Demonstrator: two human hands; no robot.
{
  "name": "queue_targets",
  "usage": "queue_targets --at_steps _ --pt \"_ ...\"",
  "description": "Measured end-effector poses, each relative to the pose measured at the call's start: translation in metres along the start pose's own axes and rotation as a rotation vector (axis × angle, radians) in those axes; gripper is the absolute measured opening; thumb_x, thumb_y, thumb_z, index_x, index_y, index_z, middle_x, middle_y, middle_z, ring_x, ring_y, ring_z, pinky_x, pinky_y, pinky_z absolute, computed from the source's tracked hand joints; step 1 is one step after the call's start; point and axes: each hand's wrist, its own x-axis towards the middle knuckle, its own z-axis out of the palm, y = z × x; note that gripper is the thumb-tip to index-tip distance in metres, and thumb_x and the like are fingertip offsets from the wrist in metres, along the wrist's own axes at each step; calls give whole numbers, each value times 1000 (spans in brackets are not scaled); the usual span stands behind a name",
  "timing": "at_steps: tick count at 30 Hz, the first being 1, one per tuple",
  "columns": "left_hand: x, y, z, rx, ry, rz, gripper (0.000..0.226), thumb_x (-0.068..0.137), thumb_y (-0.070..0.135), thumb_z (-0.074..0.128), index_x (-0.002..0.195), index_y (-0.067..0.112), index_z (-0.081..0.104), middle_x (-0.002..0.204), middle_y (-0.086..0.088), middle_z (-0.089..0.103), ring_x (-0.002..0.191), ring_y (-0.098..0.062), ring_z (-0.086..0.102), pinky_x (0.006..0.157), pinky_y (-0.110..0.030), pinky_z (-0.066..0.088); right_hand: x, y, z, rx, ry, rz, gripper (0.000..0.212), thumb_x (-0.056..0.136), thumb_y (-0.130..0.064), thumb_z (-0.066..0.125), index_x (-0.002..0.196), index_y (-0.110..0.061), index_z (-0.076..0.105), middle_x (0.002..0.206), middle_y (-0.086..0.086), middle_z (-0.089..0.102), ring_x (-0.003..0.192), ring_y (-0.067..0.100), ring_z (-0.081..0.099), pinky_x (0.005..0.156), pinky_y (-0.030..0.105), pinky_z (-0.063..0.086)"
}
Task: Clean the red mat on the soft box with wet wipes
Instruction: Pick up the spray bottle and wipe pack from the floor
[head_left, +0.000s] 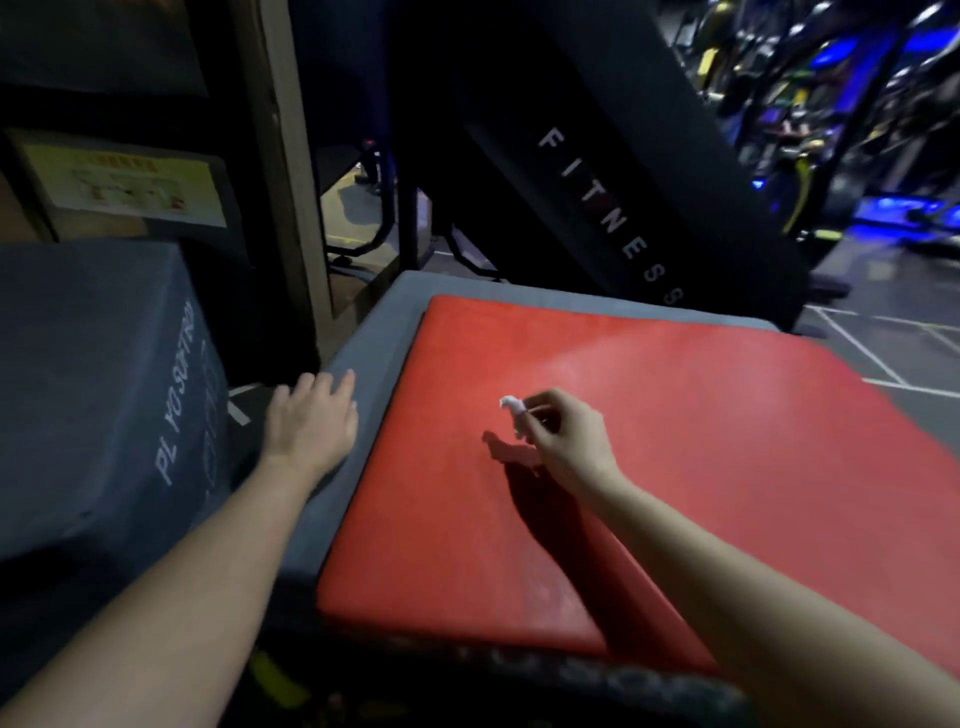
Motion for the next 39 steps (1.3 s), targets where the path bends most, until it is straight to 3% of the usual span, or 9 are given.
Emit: queue_targets --at_steps 2,7,15,18,24,27,30,33,39 --pt "-16 23 -32 -152 25 -18 51 101 31 51 146 7 52 119 -23 66 106 -42 61 82 -50 48 -40 -7 -26 49 34 25 26 91 -49 65 86 -23 68 69 -10 71 63 5 67 66 27 53" --pt "-63 102 -100 -514 72 48 49 102 46 38 137 18 57 130 -16 63 119 -40 58 98 -49 49 -123 -2 -101 70 256 91 17 92 -47 63 94 -31 68 71 -11 73 67 3 68 75 37 57" --pt "-175 265 -122 -442 221 544 34 99 32 51 121 11 67 115 -13 66 108 -36 60 86 -46 48 -262 36 -212 -88 563 235 23 94 -43 59 95 -26 75 75 -10 72 78 6 68 81 33 54" --pt "-214 315 -120 -412 306 743 33 93 32 51 112 11 68 104 -12 65 96 -35 62 75 -42 49 -289 57 -243 -140 639 397 24 92 -39 61 85 -22 75 79 -6 74 83 10 68 77 26 49" --pt "-273 368 -82 -386 333 1049 31 92 26 53 114 8 65 100 -11 61 90 -32 58 69 -43 47 -342 122 -245 -93 706 714 20 93 -33 59 94 -17 71 93 2 72 94 19 64 74 21 36" --pt "-290 388 -54 -408 148 1164 34 95 23 56 126 10 62 110 -9 61 101 -30 60 76 -42 50 -386 172 -237 -68 675 922 25 94 -37 58 97 -15 69 97 7 70 91 24 61 72 25 36" --pt "-310 409 -35 -589 -137 942 38 103 26 50 140 19 53 126 0 56 117 -22 55 85 -39 51 -427 223 -228 -51 622 1153 30 94 -37 58 99 -11 70 104 15 71 101 34 63 81 33 49" --pt "-329 440 -12 -707 -299 818 36 104 30 49 140 26 51 128 6 54 115 -18 57 83 -39 53 -461 264 -215 -49 604 1352 24 97 -26 54 102 -6 66 117 21 65 109 39 60 93 39 48" --pt "-368 470 54 -860 -507 828 39 104 25 51 143 27 50 134 8 53 116 -13 56 93 -33 50 -488 322 -172 -200 560 1456 20 96 -21 52 106 -12 67 112 15 65 104 37 61 85 37 48"
